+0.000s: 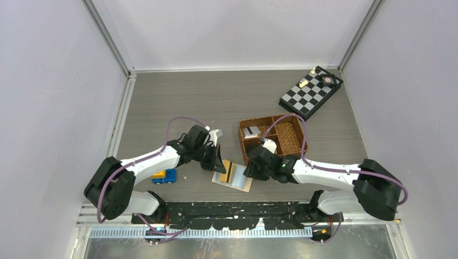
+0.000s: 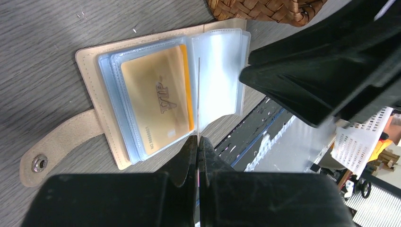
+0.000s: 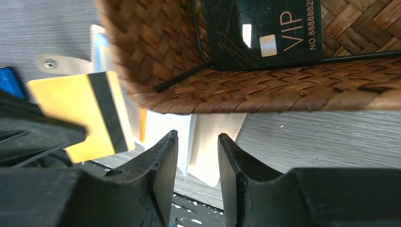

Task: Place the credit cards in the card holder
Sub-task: Insert the credit card into the card holder.

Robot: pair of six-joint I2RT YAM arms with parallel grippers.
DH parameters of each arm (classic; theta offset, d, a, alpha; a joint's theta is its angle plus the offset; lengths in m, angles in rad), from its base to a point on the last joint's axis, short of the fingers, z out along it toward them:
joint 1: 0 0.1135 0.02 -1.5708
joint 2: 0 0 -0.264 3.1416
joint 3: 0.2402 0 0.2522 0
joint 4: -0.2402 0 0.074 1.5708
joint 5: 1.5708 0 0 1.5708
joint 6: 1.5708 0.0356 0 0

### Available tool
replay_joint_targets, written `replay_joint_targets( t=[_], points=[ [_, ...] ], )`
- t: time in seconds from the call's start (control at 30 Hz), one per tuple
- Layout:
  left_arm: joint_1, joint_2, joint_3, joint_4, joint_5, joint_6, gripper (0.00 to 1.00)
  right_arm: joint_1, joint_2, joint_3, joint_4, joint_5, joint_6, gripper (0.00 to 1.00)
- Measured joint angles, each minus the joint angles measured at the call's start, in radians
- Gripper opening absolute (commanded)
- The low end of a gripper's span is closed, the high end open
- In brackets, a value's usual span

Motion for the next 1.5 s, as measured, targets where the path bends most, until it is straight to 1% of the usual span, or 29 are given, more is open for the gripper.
replay_joint_targets(
  t=[0.07,0.2,0.37,0.57,0.67,0.9,1.3,1.5],
  points=[
    [0.002,0.000,0.004,-0.011,0.005,0.016,0.00,0.007,0.046,0.003,0.006,0.000,0.010,0.35],
    [0.005,0.000,0.007,-0.022,0.017,0.035,0.00,0.027,0.121,0.026,0.009,-0.002,0.015,0.23],
    [0.008,0.000,0.007,-0.036,0.020,0.043,0.00,0.032,0.154,0.059,0.006,-0.003,0.013,0.01],
    [0.009,0.000,0.006,-0.036,0.031,0.040,0.00,0.031,0.162,0.081,-0.058,0.015,-0.011,0.00],
    [0.014,0.006,0.001,-0.013,0.061,0.024,0.00,0.023,0.167,0.084,-0.070,0.018,-0.033,0.01],
    [0.015,0.097,-0.003,0.060,0.133,-0.023,0.00,0.011,0.174,0.088,-0.071,0.006,-0.056,0.00],
    [0.015,0.127,-0.080,0.146,0.142,-0.103,0.00,0.008,0.176,0.088,-0.070,0.002,-0.056,0.00],
    [0.015,0.130,-0.093,0.183,0.149,-0.122,0.00,0.005,0.180,0.089,-0.066,0.000,-0.055,0.00]
  ],
)
